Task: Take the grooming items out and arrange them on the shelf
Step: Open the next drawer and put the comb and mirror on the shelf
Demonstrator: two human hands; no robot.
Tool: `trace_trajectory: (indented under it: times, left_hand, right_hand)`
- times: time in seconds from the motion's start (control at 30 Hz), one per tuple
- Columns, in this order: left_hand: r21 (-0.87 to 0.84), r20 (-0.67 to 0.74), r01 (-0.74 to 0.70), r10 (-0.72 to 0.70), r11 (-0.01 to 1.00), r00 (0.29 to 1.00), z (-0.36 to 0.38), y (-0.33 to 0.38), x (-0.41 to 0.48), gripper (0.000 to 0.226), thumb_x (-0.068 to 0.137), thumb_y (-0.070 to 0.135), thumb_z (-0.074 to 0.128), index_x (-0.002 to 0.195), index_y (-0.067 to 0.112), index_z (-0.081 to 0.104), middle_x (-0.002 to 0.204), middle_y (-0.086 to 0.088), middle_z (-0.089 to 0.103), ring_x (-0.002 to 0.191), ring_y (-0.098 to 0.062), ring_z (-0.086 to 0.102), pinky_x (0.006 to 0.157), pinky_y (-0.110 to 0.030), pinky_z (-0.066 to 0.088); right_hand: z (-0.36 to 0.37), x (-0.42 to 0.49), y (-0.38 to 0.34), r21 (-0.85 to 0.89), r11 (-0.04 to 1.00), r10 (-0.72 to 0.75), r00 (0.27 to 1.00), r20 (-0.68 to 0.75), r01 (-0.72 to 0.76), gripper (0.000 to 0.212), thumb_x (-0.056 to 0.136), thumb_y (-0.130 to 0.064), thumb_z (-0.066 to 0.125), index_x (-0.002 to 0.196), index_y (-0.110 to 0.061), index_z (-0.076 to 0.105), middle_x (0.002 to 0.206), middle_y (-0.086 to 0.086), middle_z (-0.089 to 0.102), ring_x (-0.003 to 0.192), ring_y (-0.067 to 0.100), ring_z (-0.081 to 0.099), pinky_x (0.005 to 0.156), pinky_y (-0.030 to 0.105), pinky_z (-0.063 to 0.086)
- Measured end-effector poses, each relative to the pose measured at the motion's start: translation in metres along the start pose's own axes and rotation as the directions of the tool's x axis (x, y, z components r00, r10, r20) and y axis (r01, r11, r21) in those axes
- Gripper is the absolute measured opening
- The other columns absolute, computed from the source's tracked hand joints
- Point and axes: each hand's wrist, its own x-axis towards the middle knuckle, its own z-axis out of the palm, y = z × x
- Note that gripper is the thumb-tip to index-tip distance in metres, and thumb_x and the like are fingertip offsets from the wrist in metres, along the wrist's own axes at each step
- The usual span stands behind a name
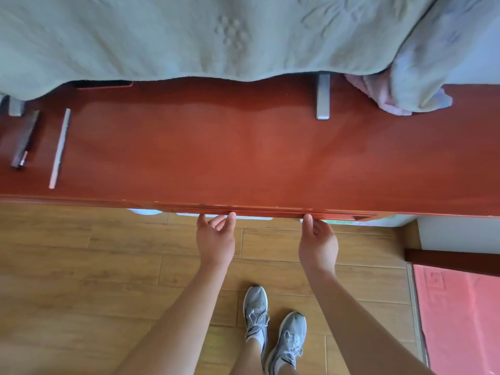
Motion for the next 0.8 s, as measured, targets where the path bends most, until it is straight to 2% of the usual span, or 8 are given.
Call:
trace_trajectory:
  times: [0.07, 0.17, 0.23, 0.33, 0.43, 0.57, 0.67, 0.8]
  left_hand:
    - [-0.111, 0.001, 0.012, -0.012, 0.994, 1.000, 0.002, 0.002, 0.002, 0.082, 0.090, 0.032, 0.069, 0.147, -0.007, 0.025, 0.110, -0.001, 0.069, 0.093, 0.002, 0.062, 0.066, 0.000, 0.042]
    - [-0.281, 0.016, 0.045, -0.042, 0.959, 0.999, 0.006, 0.002, 0.004, 0.081, 0.090, 0.020, 0.070, 0.150, -0.004, 0.021, 0.096, 0.005, 0.069, 0.077, 0.015, 0.062, 0.065, 0.000, 0.042]
    - [-0.401, 0.036, 0.091, -0.083, 0.911, 0.996, 0.007, 0.002, 0.006, 0.082, 0.089, 0.014, 0.072, 0.151, -0.001, 0.020, 0.087, 0.007, 0.069, 0.081, 0.006, 0.066, 0.072, -0.005, 0.046]
    - [-0.556, 0.088, 0.149, -0.120, 0.818, 0.989, 0.007, -0.003, 0.010, 0.086, 0.086, 0.010, 0.075, 0.152, 0.003, 0.019, 0.082, 0.007, 0.068, 0.097, -0.015, 0.067, 0.099, -0.029, 0.048]
    - [-0.614, 0.113, 0.176, -0.135, 0.769, 0.984, 0.007, -0.004, 0.009, 0.085, 0.085, 0.007, 0.075, 0.151, 0.005, 0.020, 0.095, 0.000, 0.071, 0.104, -0.017, 0.068, 0.109, -0.040, 0.043]
    - [-0.699, 0.147, 0.226, -0.173, 0.679, 0.974, 0.007, -0.004, 0.007, 0.077, 0.087, 0.001, 0.071, 0.148, 0.006, 0.024, 0.095, 0.000, 0.069, 0.094, -0.015, 0.067, 0.111, -0.040, 0.041]
    - [-0.714, 0.160, 0.227, -0.162, 0.662, 0.974, 0.007, -0.007, 0.005, 0.073, 0.086, 0.001, 0.072, 0.144, 0.006, 0.027, 0.090, -0.001, 0.068, 0.088, -0.014, 0.067, 0.112, -0.041, 0.040]
    - [-0.721, 0.130, 0.200, -0.153, 0.664, 0.980, 0.007, -0.018, 0.000, 0.069, 0.086, 0.003, 0.073, 0.140, 0.007, 0.030, 0.093, -0.002, 0.066, 0.090, -0.013, 0.067, 0.112, -0.043, 0.039]
  right_hand:
    - [0.005, 0.000, 0.001, 0.078, 0.997, 0.022, 1.000, -0.011, -0.021, 0.030, 0.096, -0.040, 0.051, 0.090, -0.013, 0.064, 0.074, -0.009, 0.062, 0.066, 0.003, 0.053, 0.064, 0.021, 0.034]
    - [0.009, 0.003, 0.003, 0.120, 0.992, 0.032, 0.999, -0.019, -0.030, 0.034, 0.096, -0.041, 0.052, 0.087, -0.010, 0.063, 0.069, -0.008, 0.057, 0.059, 0.004, 0.050, 0.061, 0.023, 0.036]
    - [0.011, 0.006, 0.006, 0.151, 0.988, 0.043, 0.999, -0.021, -0.040, 0.039, 0.095, -0.043, 0.052, 0.093, -0.007, 0.066, 0.080, 0.001, 0.068, 0.069, 0.008, 0.057, 0.065, 0.024, 0.040]
    - [0.014, 0.006, 0.008, 0.185, 0.981, 0.061, 0.998, -0.019, -0.056, 0.042, 0.094, -0.044, 0.052, 0.096, -0.005, 0.066, 0.089, 0.005, 0.072, 0.078, 0.014, 0.062, 0.070, 0.025, 0.043]
    - [0.012, 0.003, 0.006, 0.195, 0.979, 0.064, 0.998, -0.018, -0.059, 0.039, 0.095, -0.044, 0.052, 0.095, -0.008, 0.067, 0.085, 0.001, 0.071, 0.078, 0.016, 0.064, 0.072, 0.028, 0.048]
    - [0.008, -0.001, 0.003, 0.252, 0.965, 0.073, 0.997, 0.014, -0.074, 0.038, 0.094, -0.041, 0.056, 0.094, -0.004, 0.065, 0.076, -0.001, 0.066, 0.069, 0.014, 0.057, 0.071, 0.037, 0.050]
    - [0.005, -0.004, 0.004, 0.395, 0.907, 0.125, 0.989, 0.076, -0.145, 0.037, 0.094, -0.034, 0.057, 0.091, 0.003, 0.059, 0.073, 0.000, 0.058, 0.068, 0.012, 0.053, 0.082, 0.049, 0.052]
    - [0.004, -0.014, 0.002, 0.533, 0.819, 0.165, 0.977, 0.133, -0.210, 0.018, 0.096, -0.024, 0.058, 0.082, -0.013, 0.063, 0.080, -0.003, 0.064, 0.082, 0.013, 0.062, 0.087, 0.036, 0.054]
